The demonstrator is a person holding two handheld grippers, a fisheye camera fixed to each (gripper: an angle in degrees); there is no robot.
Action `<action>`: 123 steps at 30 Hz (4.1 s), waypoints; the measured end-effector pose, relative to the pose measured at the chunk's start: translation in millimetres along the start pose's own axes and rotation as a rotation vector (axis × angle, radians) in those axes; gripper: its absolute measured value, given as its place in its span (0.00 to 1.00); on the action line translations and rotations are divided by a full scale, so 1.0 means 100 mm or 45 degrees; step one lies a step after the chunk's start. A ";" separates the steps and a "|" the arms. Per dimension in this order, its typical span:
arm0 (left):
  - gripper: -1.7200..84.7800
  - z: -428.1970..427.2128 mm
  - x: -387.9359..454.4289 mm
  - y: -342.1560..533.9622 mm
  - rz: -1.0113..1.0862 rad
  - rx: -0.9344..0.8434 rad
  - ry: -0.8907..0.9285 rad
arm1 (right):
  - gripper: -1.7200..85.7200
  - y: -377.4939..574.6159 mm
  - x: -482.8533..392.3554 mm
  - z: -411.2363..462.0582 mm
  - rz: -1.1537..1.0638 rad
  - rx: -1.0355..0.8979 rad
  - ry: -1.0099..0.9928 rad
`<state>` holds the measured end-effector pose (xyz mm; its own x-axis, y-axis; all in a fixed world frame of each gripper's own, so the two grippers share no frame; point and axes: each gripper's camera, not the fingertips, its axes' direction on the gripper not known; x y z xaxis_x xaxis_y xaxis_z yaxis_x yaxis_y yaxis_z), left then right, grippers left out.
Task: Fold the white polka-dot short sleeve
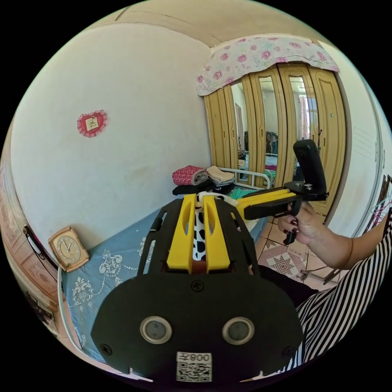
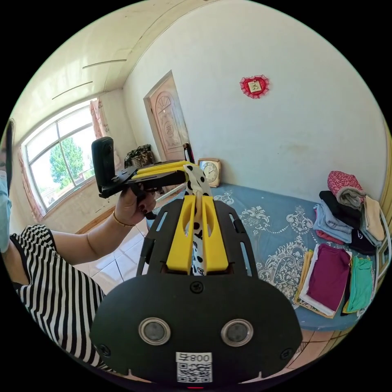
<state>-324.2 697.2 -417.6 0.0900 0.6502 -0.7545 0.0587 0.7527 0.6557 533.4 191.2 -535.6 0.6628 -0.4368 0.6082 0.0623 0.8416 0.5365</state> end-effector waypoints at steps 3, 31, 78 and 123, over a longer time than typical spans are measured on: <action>0.03 0.02 -0.05 0.05 -0.004 -0.017 -0.001 | 0.05 -0.05 0.09 0.00 0.014 -0.023 -0.075; 0.13 0.51 -1.42 1.26 -0.192 -0.175 0.344 | 0.04 -0.47 0.63 0.01 0.068 -0.025 -0.503; 0.03 1.53 -1.63 2.33 -0.123 -0.497 0.878 | 0.04 -0.07 0.79 -0.98 0.044 -0.085 -0.658; 0.04 -4.10 -1.87 0.00 -0.113 0.427 -0.114 | 0.04 0.61 1.46 -2.44 0.117 0.258 -0.539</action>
<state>-748.7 617.7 -288.8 0.1555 0.5613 -0.8129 0.3916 0.7204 0.5724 815.5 256.1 -556.7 0.2937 -0.4902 0.8206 -0.1566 0.8222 0.5472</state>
